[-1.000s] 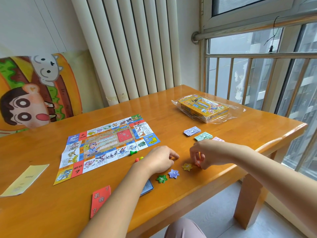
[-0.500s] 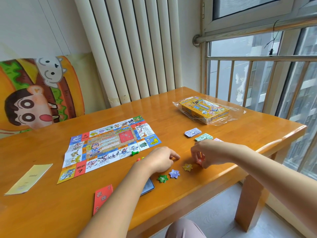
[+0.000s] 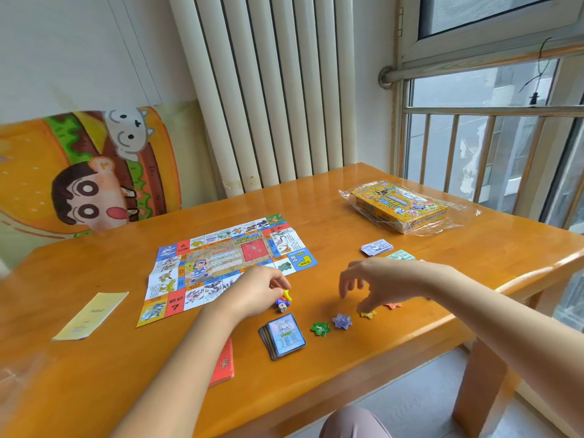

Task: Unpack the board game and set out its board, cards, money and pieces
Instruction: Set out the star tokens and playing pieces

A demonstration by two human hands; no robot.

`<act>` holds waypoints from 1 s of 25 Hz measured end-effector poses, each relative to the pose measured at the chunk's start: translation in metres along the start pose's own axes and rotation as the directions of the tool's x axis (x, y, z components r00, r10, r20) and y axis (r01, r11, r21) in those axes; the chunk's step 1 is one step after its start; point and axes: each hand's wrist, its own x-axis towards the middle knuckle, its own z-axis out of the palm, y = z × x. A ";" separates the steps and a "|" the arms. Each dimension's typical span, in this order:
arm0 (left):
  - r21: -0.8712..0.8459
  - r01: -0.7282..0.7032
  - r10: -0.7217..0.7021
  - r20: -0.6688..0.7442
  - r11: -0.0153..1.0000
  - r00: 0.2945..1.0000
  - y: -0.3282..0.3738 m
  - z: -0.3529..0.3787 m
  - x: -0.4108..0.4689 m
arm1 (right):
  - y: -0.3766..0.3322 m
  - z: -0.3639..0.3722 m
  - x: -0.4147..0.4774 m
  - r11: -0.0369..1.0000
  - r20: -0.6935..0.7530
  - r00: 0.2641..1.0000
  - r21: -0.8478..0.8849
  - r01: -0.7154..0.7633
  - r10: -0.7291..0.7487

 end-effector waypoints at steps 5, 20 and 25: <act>0.021 0.035 -0.033 -0.080 0.999 0.996 -0.011 0.003 -0.005 | -0.015 0.013 0.014 0.997 0.102 0.992 0.002 0.075 -0.075; 0.065 0.152 -0.149 -0.042 0.986 0.988 -0.040 0.001 -0.014 | -0.010 0.012 0.016 0.997 0.134 0.990 -0.040 0.059 -0.053; 0.055 0.144 -0.143 -0.010 0.988 0.990 -0.043 -0.001 -0.013 | -0.012 0.009 0.018 0.997 0.151 0.987 -0.038 0.064 -0.057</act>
